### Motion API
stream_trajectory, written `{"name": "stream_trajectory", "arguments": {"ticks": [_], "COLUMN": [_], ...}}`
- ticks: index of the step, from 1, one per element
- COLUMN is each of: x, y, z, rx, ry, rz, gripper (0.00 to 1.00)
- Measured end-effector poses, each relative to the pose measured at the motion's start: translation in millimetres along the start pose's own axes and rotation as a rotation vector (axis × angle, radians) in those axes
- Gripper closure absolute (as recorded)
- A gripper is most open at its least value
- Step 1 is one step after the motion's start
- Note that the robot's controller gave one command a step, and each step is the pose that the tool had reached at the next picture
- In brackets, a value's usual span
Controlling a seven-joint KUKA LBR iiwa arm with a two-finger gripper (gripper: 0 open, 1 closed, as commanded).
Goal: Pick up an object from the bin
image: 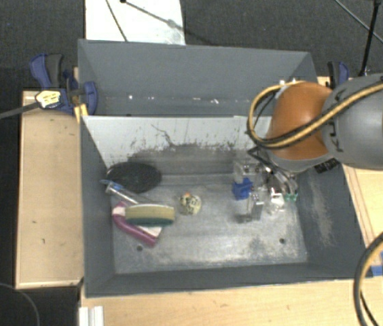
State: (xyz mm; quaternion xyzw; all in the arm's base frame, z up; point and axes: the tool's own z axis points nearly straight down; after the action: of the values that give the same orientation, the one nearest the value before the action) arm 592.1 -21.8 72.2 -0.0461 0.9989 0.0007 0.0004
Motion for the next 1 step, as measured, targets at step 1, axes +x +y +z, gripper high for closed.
{"name": "stream_trajectory", "arguments": {"ticks": [1], "x": [-1.7], "y": [-1.2], "z": [-6.2], "rx": [0.002], "ry": [-0.004], "rz": [-0.001], "gripper": [1.0]}}
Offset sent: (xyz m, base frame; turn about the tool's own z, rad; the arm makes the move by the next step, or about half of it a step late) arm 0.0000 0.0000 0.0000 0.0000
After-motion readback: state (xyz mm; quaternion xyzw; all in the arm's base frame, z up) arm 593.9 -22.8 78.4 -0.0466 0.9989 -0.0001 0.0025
